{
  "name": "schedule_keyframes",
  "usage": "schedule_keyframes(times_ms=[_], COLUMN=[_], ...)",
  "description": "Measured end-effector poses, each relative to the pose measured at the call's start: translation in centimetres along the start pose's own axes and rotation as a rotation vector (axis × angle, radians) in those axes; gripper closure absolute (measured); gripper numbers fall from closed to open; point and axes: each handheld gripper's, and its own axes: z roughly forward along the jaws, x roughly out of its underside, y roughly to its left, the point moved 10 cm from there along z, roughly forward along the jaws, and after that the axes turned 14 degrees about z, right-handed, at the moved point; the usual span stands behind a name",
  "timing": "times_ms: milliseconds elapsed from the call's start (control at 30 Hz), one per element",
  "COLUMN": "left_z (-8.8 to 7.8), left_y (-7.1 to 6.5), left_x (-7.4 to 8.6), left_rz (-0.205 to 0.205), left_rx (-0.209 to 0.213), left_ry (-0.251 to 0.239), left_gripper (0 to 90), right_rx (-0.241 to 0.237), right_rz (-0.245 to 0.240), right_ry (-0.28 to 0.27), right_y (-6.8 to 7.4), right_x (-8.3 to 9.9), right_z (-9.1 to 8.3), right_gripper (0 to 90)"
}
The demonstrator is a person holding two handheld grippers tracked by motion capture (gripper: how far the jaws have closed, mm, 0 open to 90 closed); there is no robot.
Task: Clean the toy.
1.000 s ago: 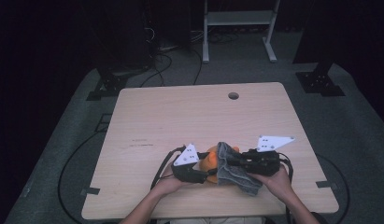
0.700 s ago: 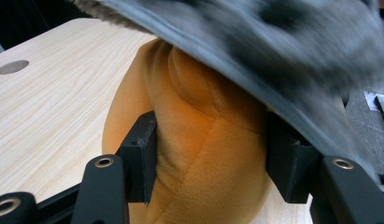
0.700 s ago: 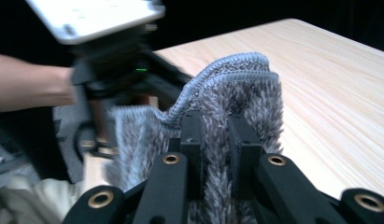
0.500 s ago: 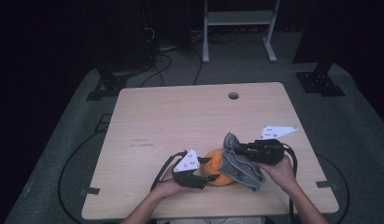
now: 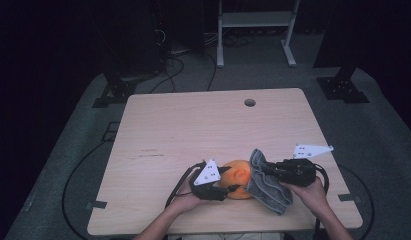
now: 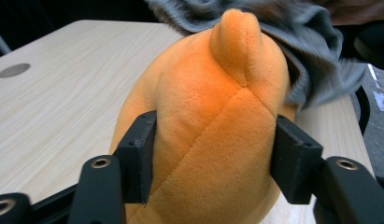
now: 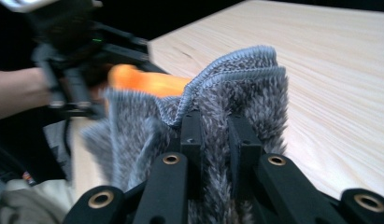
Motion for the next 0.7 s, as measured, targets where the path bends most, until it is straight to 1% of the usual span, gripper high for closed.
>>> schedule_keyframes(times_ms=[33, 67, 133, 167, 267, 300, 333, 367, 400, 433, 467, 533, 567, 600, 633, 667, 700], left_z=[0.0, -0.1, -0.2, -0.3, -0.4, -0.4, -0.4, -0.5, -0.6, -0.7, -0.8, -0.9, -0.9, -0.9, -0.9, -0.9, -0.9], left_y=[-0.1, -0.1, -0.1, -0.1, 0.2, 0.3, 0.3, 0.4, 0.4, 0.6, 0.7, 0.8, 0.8, 0.9, 1.0, 1.0, 1.0], left_x=[-0.1, -0.1, -0.2, -0.3, -0.2, -0.2, -0.2, -0.2, -0.1, 0.0, 0.2, 0.2, 0.3, 0.3, 0.4, 0.4, 0.4], left_rz=[0.005, 0.017, 0.028, 0.025, 0.036, 0.03, 0.029, 0.024, 0.012, -0.003, -0.013, -0.029, -0.042, -0.046, -0.058, -0.06, -0.056], left_rx=[0.0, -0.004, -0.015, -0.021, -0.042, -0.045, -0.046, -0.044, -0.042, -0.04, -0.036, -0.032, -0.028, -0.026, -0.019, -0.013, -0.002], left_ry=[0.004, 0.011, 0.019, 0.021, 0.033, 0.031, 0.033, 0.031, 0.025, 0.021, 0.022, 0.012, 0.005, 0.005, -0.001, -0.001, -0.001], left_gripper=[41.6, 41.7, 42.1, 42.2, 42.2, 42.3, 42.4, 42.5, 42.6, 42.8, 42.8, 42.6, 42.4, 41.4, 40.6, 39.4, 38.3], right_rx=[-0.006, -0.007, -0.034, -0.047, -0.111, -0.136, -0.162, -0.16, -0.143, -0.137, -0.123, -0.105, -0.09, -0.056, -0.04, -0.022, -0.012], right_rz=[-0.026, -0.043, -0.086, -0.098, -0.131, -0.139, -0.154, -0.169, -0.196, -0.196, -0.179, -0.116, -0.094, -0.078, -0.064, -0.036, -0.025], right_ry=[0.002, 0.008, 0.02, 0.022, 0.035, 0.034, 0.041, 0.048, 0.054, 0.057, 0.047, 0.014, 0.005, -0.001, -0.004, -0.008, -0.009], right_y=[0.9, 1.4, 2.9, 3.6, 5.8, 6.5, 7.4, 7.8, 7.8, 7.6, 6.7, 4.8, 4.0, 2.7, 2.0, 1.0, 0.5], right_x=[-0.2, -0.4, -1.0, -1.3, -2.0, -2.2, -2.3, -2.3, -2.4, -2.4, -2.5, -2.8, -2.8, -2.6, -2.4, -1.9, -1.7], right_z=[0.2, 0.4, 0.9, 1.2, 2.3, 2.6, 3.1, 3.4, 3.8, 3.9, 3.9, 3.4, 3.2, 2.8, 2.5, 2.1, 1.9], right_gripper=[78.2, 78.2, 78.2, 78.2, 78.2, 78.2, 78.2, 78.2, 78.1, 78.2, 78.1, 78.1, 78.1, 78.1, 78.1, 78.1, 78.1])
